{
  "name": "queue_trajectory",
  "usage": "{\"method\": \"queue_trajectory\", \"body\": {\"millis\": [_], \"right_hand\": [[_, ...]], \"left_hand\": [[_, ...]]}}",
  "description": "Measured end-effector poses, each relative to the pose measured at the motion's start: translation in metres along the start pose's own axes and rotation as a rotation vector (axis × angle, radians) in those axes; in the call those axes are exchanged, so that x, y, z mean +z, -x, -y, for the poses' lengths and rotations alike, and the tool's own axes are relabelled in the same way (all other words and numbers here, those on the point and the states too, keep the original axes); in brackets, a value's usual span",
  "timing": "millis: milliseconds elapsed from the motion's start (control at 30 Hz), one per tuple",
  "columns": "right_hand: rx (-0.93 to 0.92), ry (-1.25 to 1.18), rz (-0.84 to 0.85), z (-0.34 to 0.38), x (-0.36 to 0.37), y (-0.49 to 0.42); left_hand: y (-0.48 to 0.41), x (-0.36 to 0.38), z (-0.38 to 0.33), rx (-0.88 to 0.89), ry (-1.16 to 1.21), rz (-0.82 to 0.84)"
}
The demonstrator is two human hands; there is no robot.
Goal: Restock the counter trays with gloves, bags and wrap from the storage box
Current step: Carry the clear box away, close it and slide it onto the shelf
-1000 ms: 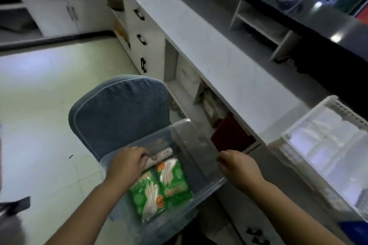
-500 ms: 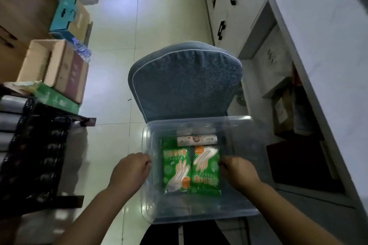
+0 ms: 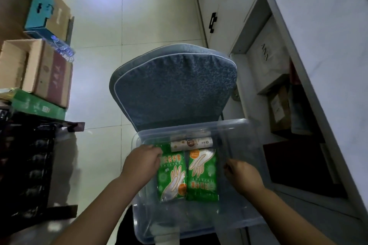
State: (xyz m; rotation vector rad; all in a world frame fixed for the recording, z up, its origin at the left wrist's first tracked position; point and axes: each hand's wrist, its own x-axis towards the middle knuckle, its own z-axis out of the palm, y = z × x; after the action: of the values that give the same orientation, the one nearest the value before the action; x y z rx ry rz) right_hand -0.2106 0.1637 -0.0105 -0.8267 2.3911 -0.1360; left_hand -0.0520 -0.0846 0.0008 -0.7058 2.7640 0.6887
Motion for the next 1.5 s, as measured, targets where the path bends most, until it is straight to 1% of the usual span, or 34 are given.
{"method": "queue_trajectory", "body": {"millis": [133,233,333,433,500,567,633,733,800,833,900,967,1067,1167,1333,1400,1500], "right_hand": [[0.192,0.029,0.012,0.012,0.011,0.011],[0.385,0.001,-0.044,0.030,0.030,0.027],[0.595,-0.112,-0.136,0.053,0.054,0.045],[0.782,-0.220,-0.261,0.080,0.078,0.064],[0.934,-0.263,-0.322,0.095,0.096,0.076],[1.073,-0.324,-0.336,0.105,0.113,0.085],[1.158,-0.425,-0.377,0.112,0.128,0.088],[1.241,-0.650,-0.590,0.118,0.142,0.085],[1.288,-0.868,-0.737,0.116,0.148,0.081],[1.324,-0.978,-0.753,0.114,0.151,0.080],[1.373,-1.079,-0.690,0.109,0.159,0.083],[1.361,-1.131,-0.666,0.108,0.168,0.092],[1.379,-1.117,-0.723,0.109,0.178,0.115],[1.409,-1.162,-0.754,0.117,0.190,0.150],[1.494,-1.179,-0.765,0.145,0.221,0.235],[1.523,-1.185,-0.793,0.160,0.233,0.274],[1.574,-1.168,-0.848,0.185,0.250,0.333]], "left_hand": [[-0.033,-0.003,0.017,0.131,0.008,0.065],[-0.057,-0.010,0.031,0.244,-0.030,0.124],[-0.075,-0.015,0.049,0.344,-0.085,0.177],[-0.092,-0.016,0.060,0.401,-0.150,0.244],[-0.104,-0.014,0.056,0.437,-0.187,0.270],[-0.114,-0.009,0.046,0.478,-0.233,0.316],[-0.122,0.000,0.033,0.500,-0.247,0.390],[-0.128,0.012,0.018,0.458,-0.177,0.475],[-0.131,0.018,0.011,0.447,-0.132,0.455],[-0.132,0.020,0.009,0.452,-0.115,0.433],[-0.132,0.022,0.003,0.459,-0.116,0.406],[-0.131,0.021,-0.002,0.480,-0.167,0.419],[-0.120,0.022,-0.009,0.543,-0.254,0.460],[-0.095,0.022,-0.014,0.555,-0.280,0.508],[-0.018,0.023,-0.025,0.637,-0.346,0.628],[0.019,0.022,-0.031,0.679,-0.375,0.680],[0.078,0.019,-0.037,0.760,-0.404,0.712]]}}
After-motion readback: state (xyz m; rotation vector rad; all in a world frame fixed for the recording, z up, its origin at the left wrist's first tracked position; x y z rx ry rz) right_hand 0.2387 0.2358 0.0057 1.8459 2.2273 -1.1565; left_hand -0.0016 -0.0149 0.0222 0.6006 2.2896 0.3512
